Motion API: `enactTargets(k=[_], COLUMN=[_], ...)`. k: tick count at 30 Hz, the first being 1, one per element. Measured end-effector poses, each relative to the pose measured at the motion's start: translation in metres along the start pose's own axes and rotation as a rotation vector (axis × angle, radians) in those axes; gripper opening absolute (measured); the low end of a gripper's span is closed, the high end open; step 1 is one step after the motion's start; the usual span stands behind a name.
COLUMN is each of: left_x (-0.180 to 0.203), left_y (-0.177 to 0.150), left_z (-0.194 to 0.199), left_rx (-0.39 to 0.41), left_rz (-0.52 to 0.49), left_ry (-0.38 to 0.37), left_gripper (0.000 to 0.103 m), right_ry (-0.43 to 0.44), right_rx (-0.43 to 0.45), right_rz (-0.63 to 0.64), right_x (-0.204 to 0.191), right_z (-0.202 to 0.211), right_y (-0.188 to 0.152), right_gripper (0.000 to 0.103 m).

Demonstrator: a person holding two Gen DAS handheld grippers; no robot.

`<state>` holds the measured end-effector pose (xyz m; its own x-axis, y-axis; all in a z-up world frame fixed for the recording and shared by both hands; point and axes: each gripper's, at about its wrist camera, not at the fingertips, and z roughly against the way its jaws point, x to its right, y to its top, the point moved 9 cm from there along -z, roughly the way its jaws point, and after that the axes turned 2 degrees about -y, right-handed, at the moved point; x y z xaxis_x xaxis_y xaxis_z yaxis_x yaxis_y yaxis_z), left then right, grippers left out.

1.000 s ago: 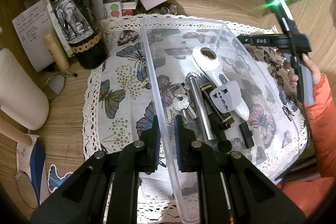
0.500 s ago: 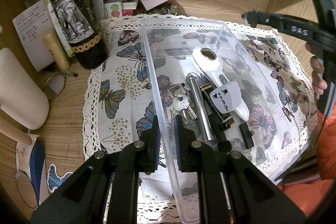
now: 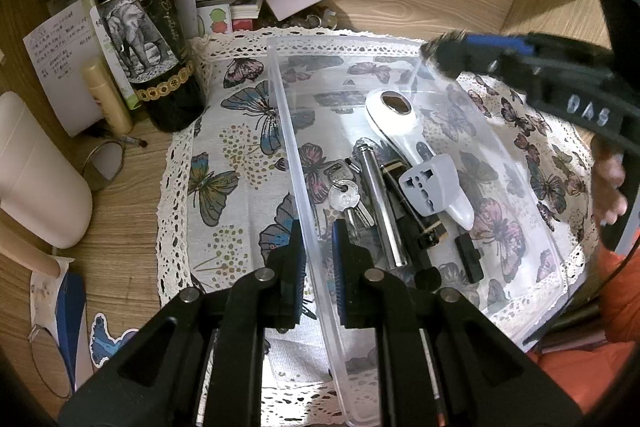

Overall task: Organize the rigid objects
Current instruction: 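Carry the dark ball into the clear box and open the right gripper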

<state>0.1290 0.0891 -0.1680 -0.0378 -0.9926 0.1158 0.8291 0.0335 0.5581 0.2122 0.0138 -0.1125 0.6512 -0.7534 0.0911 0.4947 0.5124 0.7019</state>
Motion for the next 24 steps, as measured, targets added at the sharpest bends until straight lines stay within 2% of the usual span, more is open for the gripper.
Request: enactTargets(k=[8, 14, 15, 17, 19, 24], left_x=[0.000, 0.000, 0.001, 0.001, 0.001, 0.001], left_y=[0.000, -0.001, -0.001, 0.000, 0.000, 0.005], left_z=[0.000, 0.000, 0.000, 0.000, 0.000, 0.007], left_rx=[0.000, -0.005, -0.007, -0.010, -0.011, 0.012], left_rz=[0.002, -0.002, -0.002, -0.002, -0.002, -0.003], left_ry=[-0.002, 0.002, 0.003, 0.006, 0.009, 0.039], left_gripper=[0.012, 0.012, 0.012, 0.012, 0.012, 0.012], right_ry=[0.049, 0.050, 0.053, 0.059, 0.046, 0.025], right_rx=[-0.131, -0.171, -0.170, -0.164, -0.133, -0.063], right_rz=[0.010, -0.003, -0.003, -0.006, -0.013, -0.032], right_x=[-0.015, -0.014, -0.014, -0.013, -0.010, -0.003], right_z=[-0.032, -0.040, -0.038, -0.033, -0.023, 0.004], right_y=[-0.027, -0.037, -0.037, -0.035, -0.032, -0.025], right_gripper=[0.024, 0.024, 0.025, 0.036, 0.041, 0.048])
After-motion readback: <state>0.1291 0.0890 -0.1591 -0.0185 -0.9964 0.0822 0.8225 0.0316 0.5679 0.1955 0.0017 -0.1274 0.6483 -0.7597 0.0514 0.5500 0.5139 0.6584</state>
